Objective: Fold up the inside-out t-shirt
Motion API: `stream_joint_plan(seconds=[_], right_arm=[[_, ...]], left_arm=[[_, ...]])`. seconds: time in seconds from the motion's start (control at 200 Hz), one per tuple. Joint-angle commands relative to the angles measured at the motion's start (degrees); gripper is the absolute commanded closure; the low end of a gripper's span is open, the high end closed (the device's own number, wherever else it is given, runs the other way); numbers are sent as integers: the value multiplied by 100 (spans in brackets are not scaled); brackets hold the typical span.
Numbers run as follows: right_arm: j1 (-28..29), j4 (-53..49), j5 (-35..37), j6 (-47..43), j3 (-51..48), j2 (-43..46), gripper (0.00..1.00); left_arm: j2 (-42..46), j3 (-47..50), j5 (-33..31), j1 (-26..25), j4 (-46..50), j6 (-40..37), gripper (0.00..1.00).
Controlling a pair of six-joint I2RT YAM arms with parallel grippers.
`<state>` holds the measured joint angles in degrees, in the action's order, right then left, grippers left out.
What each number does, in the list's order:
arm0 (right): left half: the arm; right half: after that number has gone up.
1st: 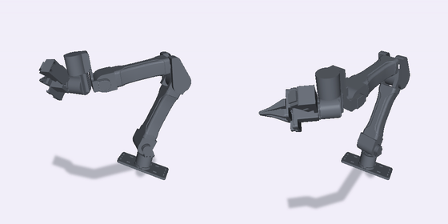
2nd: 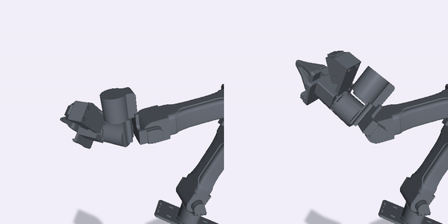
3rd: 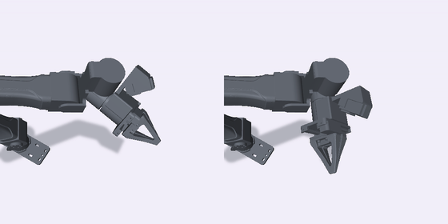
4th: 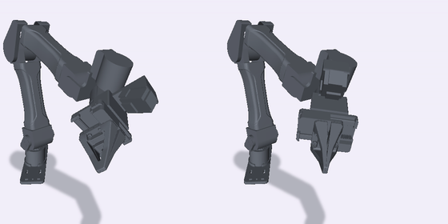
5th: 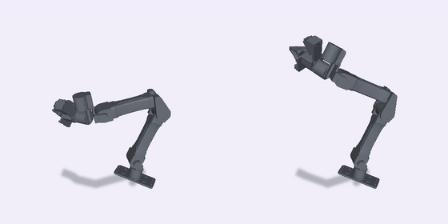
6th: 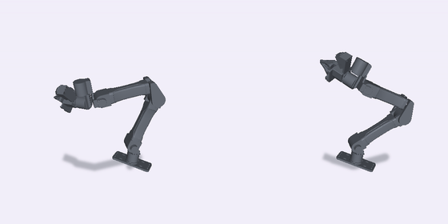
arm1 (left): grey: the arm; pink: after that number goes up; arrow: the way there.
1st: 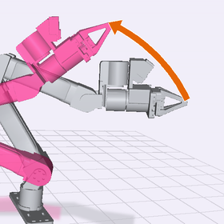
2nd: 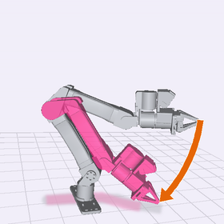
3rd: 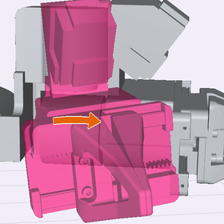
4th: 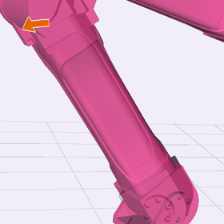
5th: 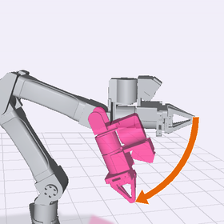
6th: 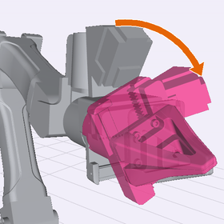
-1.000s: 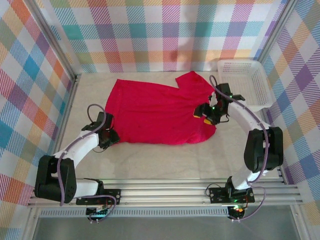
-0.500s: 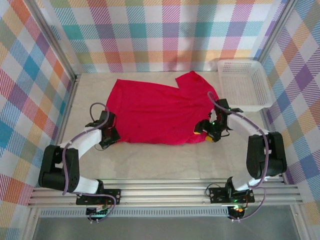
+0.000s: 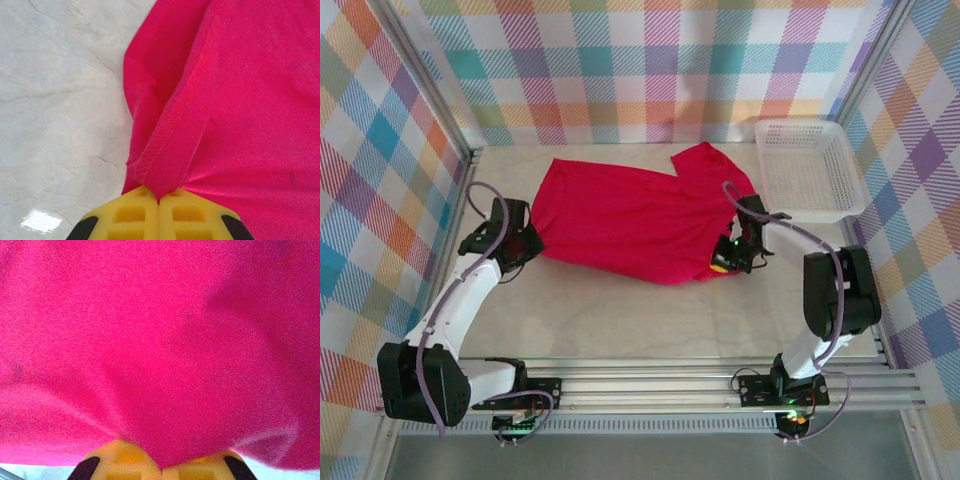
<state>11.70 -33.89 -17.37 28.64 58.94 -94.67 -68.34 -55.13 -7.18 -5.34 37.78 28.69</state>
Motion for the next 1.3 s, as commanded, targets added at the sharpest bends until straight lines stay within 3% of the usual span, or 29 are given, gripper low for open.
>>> stream_joint_plan(seconds=[0.0, 0.335, 0.505, 0.59, 0.68, 0.85, 0.96, 1.025, 1.12, 1.23, 1.295], right_arm=[[-202, -589, 149, -323, 496, 646, 100], [-984, -2854, -488, -1094, 2168, 2197, 100], [-1047, -3433, -1261, -1159, 3196, 2423, 100], [-1047, -3313, -1522, -1110, 3185, 2419, 100], [-1047, -2826, -1498, -998, 2523, 2356, 100], [-1048, -1428, -1225, -836, 1184, 1570, 100], [-1052, -1119, -1035, -886, 1027, 688, 100], [-1048, -994, -1092, -783, 985, 402, 100], [-1043, -634, -1406, -553, 764, 327, 100], [-1029, -454, -1712, -447, 584, 353, 100], [-1030, -421, -1786, -453, 483, 409, 100]], left_arm=[[210, -346, 94, 280, 234, -140, 100], [577, -2011, 285, 1140, 937, -552, 100], [750, -2654, 745, 1175, 963, -560, 100], [755, -2457, 1209, 1176, 779, -419, 100], [584, -1785, 1412, 1167, 426, -311, 100], [-473, -556, 919, 1175, -295, -375, 100], [-1257, -607, 644, 1185, -264, -307, 99], [-1415, -550, 600, 1185, -425, -140, 94], [-1220, -539, 324, 1008, -467, -86, 70], [-681, -649, -459, 407, -324, -416, 48], [-379, -758, -889, -129, -237, -621, 45]])
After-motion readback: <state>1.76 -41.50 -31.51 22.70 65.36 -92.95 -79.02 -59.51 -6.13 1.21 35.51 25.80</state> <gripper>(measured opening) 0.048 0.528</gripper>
